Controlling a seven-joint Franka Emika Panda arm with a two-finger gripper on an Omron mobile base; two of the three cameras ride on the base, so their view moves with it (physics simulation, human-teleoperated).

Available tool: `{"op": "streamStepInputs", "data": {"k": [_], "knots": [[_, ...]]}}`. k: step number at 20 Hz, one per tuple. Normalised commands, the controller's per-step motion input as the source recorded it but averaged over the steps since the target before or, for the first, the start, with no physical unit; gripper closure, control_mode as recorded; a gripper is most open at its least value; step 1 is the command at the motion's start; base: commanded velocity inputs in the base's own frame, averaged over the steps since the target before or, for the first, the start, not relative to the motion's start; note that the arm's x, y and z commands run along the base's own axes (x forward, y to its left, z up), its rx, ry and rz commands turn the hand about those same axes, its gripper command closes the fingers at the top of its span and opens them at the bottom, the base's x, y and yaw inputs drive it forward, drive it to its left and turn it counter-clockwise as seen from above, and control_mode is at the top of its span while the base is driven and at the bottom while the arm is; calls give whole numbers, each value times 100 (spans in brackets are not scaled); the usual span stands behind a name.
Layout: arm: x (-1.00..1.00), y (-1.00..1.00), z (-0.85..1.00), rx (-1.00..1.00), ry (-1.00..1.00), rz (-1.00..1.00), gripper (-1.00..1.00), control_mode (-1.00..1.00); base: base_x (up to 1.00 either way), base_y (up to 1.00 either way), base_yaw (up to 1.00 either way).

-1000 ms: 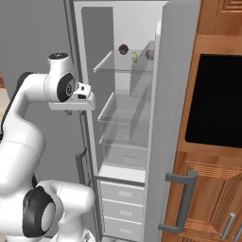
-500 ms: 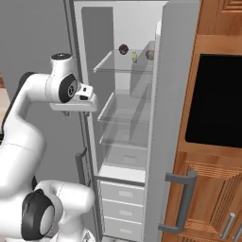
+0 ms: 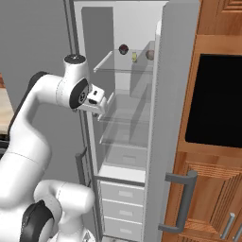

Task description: Pick the egg and butter from the fridge and place them by the bowl for mixing.

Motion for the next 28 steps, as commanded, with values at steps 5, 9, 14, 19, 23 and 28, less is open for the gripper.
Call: {"op": "streamStepInputs", "data": {"k": [5, 9, 14, 19, 23, 28], "knots": [[12, -22, 24, 6, -10, -24, -100, -100, 0, 0, 0], [17, -25, 23, 3, -12, -26, -100, -100, 0, 0, 0], [30, -25, 20, 0, -11, -26, -100, -100, 0, 0, 0], [29, -24, 22, 0, -8, -19, -100, -100, 0, 0, 0], [8, -22, 35, 0, -21, -3, -100, -100, 0, 0, 0], [1, -22, 43, 0, -4, 0, -100, -100, 0, 0, 0]]}}
